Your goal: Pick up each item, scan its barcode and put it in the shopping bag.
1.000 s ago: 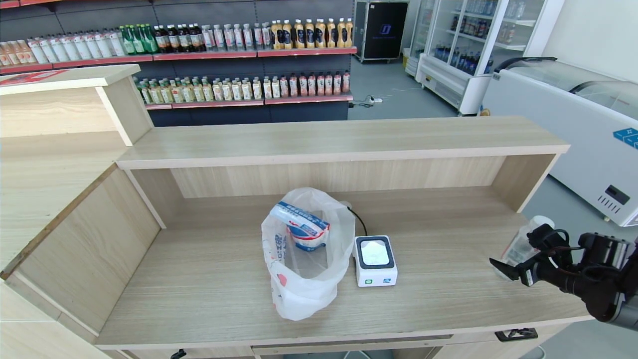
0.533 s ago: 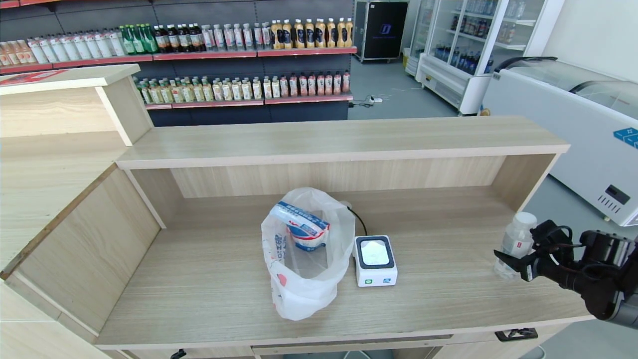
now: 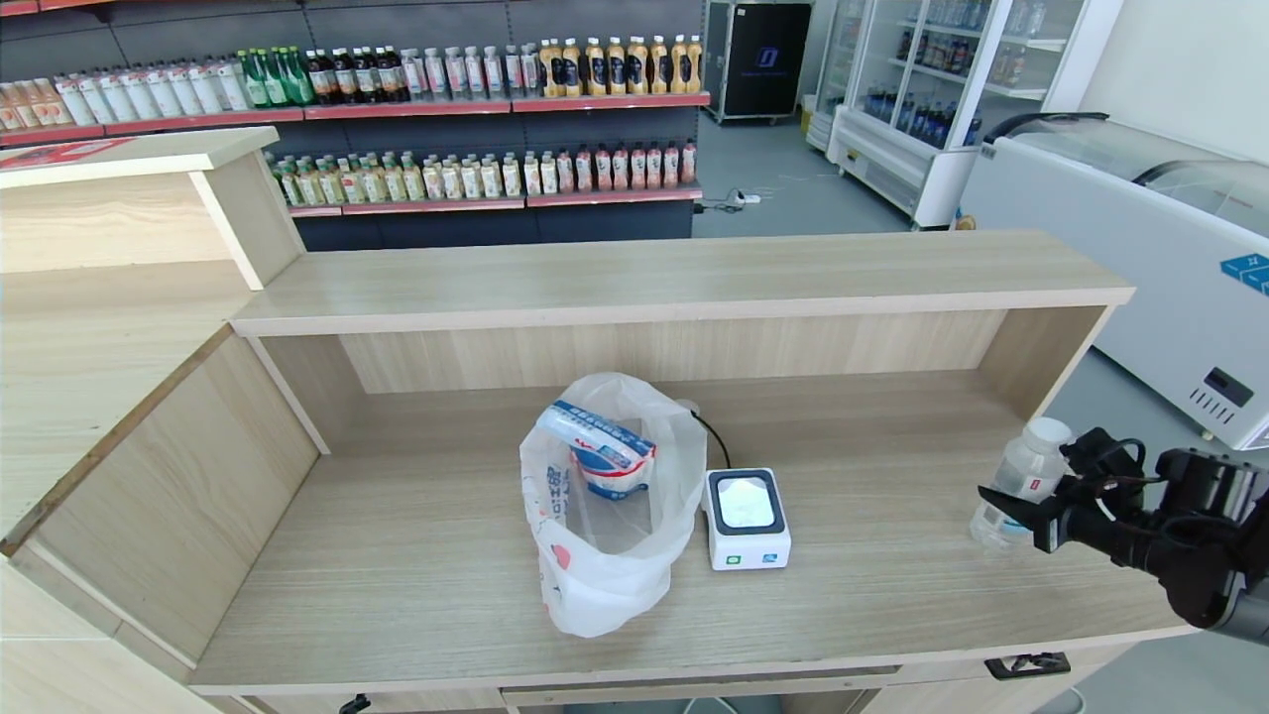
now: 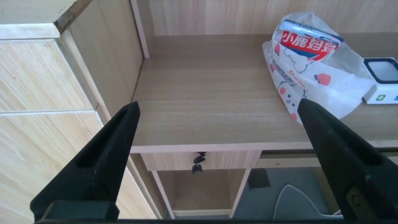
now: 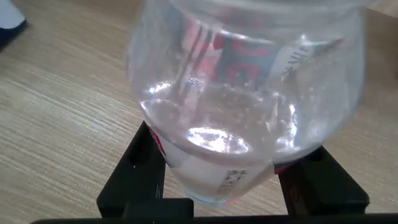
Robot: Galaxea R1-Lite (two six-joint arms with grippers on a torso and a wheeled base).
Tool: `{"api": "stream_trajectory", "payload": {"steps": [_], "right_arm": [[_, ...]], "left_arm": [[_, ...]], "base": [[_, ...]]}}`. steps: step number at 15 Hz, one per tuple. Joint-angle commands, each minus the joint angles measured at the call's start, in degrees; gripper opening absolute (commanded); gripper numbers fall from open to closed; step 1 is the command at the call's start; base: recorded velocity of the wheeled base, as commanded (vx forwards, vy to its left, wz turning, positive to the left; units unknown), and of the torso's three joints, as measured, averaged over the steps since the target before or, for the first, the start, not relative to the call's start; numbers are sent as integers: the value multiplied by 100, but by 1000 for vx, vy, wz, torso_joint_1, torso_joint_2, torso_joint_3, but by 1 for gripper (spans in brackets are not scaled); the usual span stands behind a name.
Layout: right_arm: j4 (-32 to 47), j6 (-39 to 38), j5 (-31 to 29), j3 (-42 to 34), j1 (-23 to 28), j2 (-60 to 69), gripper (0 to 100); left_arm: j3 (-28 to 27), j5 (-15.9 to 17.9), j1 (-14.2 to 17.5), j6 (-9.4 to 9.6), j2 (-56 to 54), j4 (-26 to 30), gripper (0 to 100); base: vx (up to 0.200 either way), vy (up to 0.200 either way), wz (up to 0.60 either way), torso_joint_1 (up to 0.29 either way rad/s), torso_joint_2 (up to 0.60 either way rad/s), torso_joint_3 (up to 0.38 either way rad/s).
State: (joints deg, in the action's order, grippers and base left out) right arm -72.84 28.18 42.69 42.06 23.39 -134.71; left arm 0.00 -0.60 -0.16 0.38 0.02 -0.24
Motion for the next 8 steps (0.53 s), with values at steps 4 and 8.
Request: {"api": "stream_trajectory", "payload": {"steps": [4, 8], "right_arm": [[1492, -1272, 1892, 31, 34, 1764, 0], [1624, -2159, 4274, 110, 60, 2801, 0]], "left_arm": [[0, -2, -2, -3, -2, -2, 100], [0, -2, -2, -3, -2, -2, 100]], "base": [[0, 0, 0, 0, 0, 0], [0, 0, 0, 0, 0, 0]]}}
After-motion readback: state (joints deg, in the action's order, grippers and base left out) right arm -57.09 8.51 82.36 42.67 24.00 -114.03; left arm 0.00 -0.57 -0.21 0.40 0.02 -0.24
